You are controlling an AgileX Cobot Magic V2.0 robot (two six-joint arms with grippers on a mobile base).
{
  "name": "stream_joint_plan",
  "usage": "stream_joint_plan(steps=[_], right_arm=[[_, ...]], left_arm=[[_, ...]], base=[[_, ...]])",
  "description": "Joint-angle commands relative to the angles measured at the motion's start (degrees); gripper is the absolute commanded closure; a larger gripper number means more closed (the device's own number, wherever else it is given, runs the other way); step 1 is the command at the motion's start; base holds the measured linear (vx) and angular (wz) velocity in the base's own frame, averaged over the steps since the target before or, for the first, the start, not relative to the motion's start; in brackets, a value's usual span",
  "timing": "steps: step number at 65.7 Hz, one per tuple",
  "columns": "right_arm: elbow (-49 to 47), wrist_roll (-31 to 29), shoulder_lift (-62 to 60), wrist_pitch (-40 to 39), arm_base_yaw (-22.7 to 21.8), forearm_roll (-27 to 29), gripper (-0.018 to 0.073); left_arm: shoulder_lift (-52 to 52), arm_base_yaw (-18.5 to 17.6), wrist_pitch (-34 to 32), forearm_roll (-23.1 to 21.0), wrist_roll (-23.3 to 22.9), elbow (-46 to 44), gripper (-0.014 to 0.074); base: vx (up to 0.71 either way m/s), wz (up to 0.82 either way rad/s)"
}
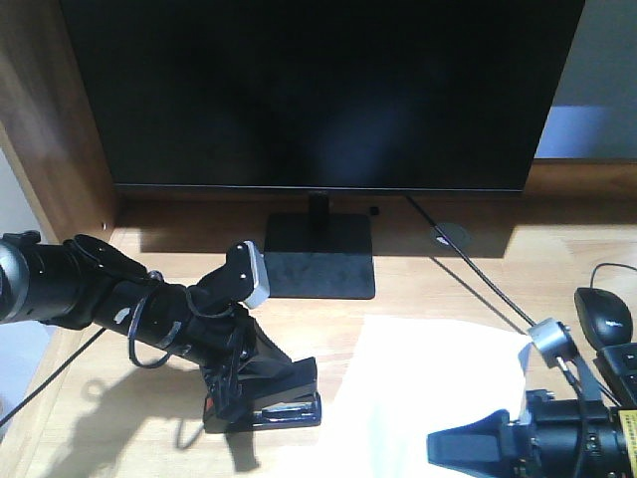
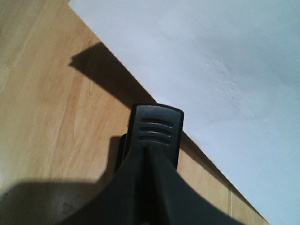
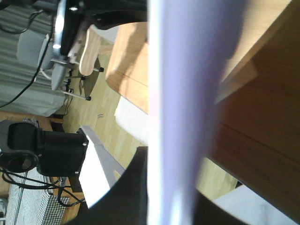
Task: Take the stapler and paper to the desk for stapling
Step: 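Lower the white paper with the right gripper onto the desk beside the stapler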
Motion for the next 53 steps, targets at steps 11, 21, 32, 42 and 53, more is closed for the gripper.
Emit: stream_joint_plan(steps=[11, 21, 32, 42, 53], right_arm=[[-0.99, -2.17, -1.01, -2.05, 3.73, 4.69, 0.0561], [-0.99, -1.72, -1.01, 4.37, 3.73, 5.28, 0.0561], [-1.46, -1.88, -1.01, 8.64, 3.73, 6.74, 0.0561], [-3.80, -1.10, -1.01, 10.48, 3.73, 6.85, 0.0561], [-6.08, 0.46, -0.61, 12.85, 3.73, 6.63, 0.0561]], left_arm=[[-2.38, -0.29, 1.91, -2.41, -0.43, -1.39, 0.0603], [-2.38, -0.29, 1.91, -2.41, -0.43, -1.39, 0.0603], [-2.38, -0.29, 1.91, -2.41, -0.43, -1.39, 0.0603], [-2.38, -0.29, 1.91, -2.41, -0.43, -1.39, 0.0603], [-2.38, -0.29, 1.91, -2.41, -0.43, -1.39, 0.0603]], base=[[0.00, 0.00], [0.00, 0.00], [0.00, 0.00], [0.00, 0.00], [0.00, 0.00]])
